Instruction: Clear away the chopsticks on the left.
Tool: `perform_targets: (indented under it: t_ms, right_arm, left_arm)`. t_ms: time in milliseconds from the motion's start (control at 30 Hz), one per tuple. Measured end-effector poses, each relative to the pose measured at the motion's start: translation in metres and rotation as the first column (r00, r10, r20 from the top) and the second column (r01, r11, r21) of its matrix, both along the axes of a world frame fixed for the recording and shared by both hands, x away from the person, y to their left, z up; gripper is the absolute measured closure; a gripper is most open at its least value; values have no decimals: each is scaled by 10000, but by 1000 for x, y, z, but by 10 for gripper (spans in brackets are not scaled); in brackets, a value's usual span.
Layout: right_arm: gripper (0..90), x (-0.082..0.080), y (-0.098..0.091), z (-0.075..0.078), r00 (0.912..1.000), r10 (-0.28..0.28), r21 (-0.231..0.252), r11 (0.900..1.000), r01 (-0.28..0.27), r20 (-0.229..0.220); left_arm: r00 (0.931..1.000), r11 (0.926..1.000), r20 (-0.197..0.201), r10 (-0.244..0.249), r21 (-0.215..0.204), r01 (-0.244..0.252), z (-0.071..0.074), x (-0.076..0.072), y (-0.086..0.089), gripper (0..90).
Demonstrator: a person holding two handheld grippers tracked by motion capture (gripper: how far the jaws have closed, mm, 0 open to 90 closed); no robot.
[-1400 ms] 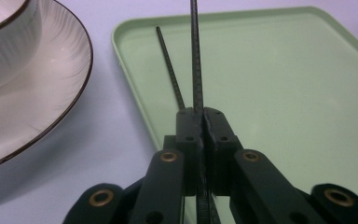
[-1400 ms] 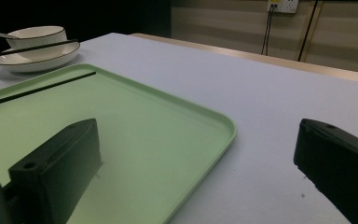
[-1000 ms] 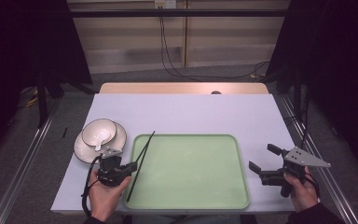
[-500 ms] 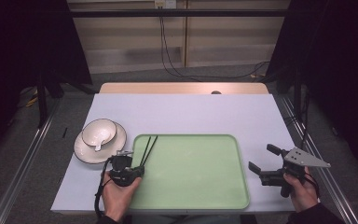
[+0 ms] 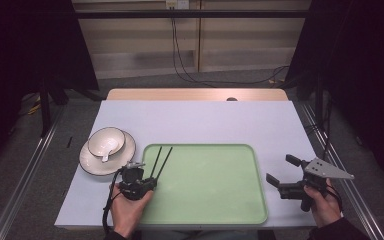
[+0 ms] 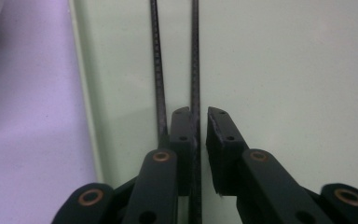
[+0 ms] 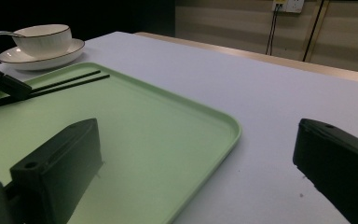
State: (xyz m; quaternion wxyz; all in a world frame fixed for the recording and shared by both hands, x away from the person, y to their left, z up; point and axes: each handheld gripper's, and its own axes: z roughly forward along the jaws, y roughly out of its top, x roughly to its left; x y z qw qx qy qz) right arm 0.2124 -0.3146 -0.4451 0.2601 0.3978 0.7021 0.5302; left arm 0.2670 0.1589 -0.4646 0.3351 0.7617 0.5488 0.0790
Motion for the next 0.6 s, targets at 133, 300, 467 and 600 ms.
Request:
perform_targets:
  t_ms: [133,300,467,600]
  right_arm:
    - [6,0,0,0,10000,29,5,10000,-29,-39]
    - [6,0,0,0,10000,55,36,10000,-55,-6]
    - [6,0,0,0,10000,-23,109,9999,23,5]
    - [6,-1,0,0,10000,-40,119,9999,40,-7]
  left_arm:
    - [9978,9980,223,-624,28,624,0,1,1,720]
    - [9891,9948,1074,-1002,-94,1018,5,-2,3,528]
    - [9565,9792,2456,-1573,-869,1834,19,-11,8,346]
    - [9307,9761,3229,-1716,-723,2050,29,-18,14,174]
